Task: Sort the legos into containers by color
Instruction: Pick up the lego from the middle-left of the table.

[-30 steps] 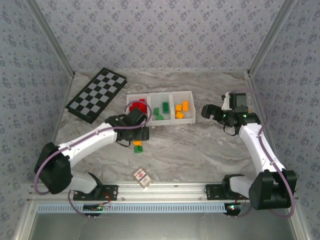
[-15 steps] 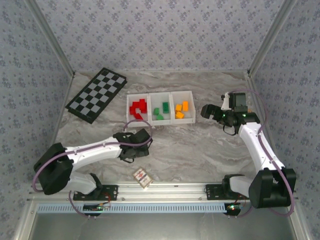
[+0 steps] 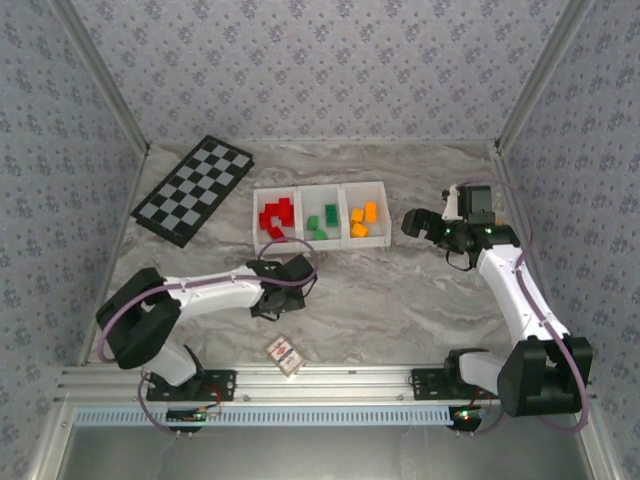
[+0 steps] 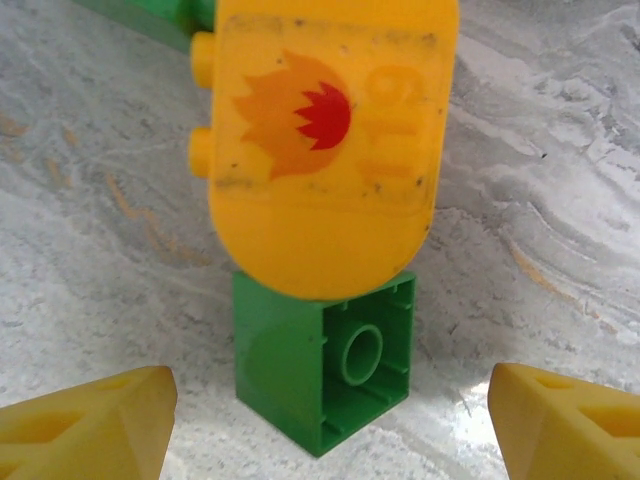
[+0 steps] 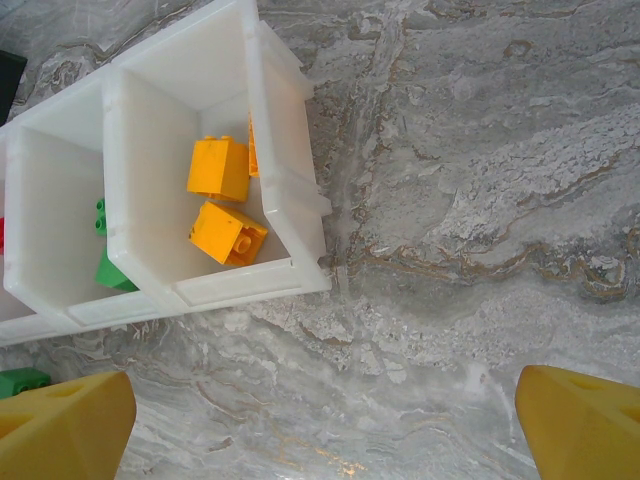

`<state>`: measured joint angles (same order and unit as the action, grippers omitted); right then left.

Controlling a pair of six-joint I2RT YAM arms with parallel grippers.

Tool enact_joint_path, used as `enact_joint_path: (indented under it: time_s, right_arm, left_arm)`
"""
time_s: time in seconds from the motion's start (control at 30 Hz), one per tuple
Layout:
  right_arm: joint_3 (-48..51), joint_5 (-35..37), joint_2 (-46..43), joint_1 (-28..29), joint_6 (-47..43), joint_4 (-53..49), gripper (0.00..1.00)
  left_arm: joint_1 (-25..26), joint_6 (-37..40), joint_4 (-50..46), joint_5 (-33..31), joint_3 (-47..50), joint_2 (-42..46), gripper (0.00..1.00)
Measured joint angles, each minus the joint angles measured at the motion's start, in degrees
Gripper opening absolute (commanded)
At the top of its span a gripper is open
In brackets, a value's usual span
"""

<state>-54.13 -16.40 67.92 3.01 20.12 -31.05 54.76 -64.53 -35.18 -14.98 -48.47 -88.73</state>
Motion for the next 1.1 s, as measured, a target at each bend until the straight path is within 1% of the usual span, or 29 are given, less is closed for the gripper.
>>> enact_joint_path:
  time_s: [0.17, 0.3, 0.37, 0.7, 0.83, 1.1]
  right_arm:
    - [0.00, 0.00, 0.00, 0.00, 0.00, 0.00, 1.00]
    - [0.00, 0.02, 0.00, 0.00, 0.00, 0.00, 1.00]
    - [0.00, 0.02, 0.00, 0.00, 0.00, 0.00, 1.00]
    - [0.00, 0.02, 0.00, 0.00, 0.00, 0.00, 1.00]
    - [0.00, 0.02, 0.00, 0.00, 0.00, 0.00, 1.00]
    - [0.00, 0.02, 0.00, 0.00, 0.00, 0.00, 1.00]
  left_arm:
    - [-0.81, 0.61, 0.33, 0.57, -0.72, -2.27, 0.79]
    - [-2.38, 1.44, 0.55, 0.87, -0.72, -2.47, 0.76]
    - [-3.13, 1.92, 0.68, 1.33, -0.72, -2.47, 0.72]
    - [-4.33, 2.54, 2.10, 2.75, -0.13, -2.36, 0.60]
    - [-4.52, 2.32, 2.25, 2.73, 0.59, -1.57, 0.49]
    - [-4.33, 2.34, 2.89, 3.48, 1.51, -0.07, 0.44]
